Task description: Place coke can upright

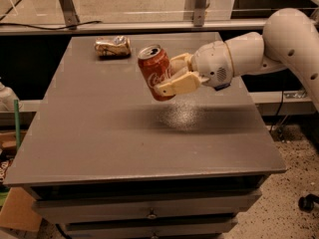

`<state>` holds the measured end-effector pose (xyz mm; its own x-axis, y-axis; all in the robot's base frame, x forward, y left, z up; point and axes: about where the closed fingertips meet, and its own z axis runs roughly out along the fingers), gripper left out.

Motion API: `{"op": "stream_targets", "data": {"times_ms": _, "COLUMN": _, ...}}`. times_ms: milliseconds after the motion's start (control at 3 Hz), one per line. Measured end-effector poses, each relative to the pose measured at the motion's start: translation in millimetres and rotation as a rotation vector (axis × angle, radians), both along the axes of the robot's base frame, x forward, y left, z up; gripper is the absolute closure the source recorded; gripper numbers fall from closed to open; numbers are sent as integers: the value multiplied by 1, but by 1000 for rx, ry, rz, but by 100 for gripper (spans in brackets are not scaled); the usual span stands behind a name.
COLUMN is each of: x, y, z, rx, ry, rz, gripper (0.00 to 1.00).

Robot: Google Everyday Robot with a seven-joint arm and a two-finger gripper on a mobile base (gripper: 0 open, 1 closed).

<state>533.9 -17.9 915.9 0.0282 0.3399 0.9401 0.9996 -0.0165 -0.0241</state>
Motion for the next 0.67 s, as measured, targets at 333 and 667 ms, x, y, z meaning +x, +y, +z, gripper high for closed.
{"op": "stream_targets", "data": {"times_ms": 333, "x": 2, "y": 6, "z": 1, "rx": 7, "ry": -1, "rz": 14, "gripper": 100}}
{"op": "stream_targets", "data": {"times_ms": 667, "x": 4, "y": 6, "z": -10, "rx": 34, "ry": -36, "rz": 24, "gripper": 100}}
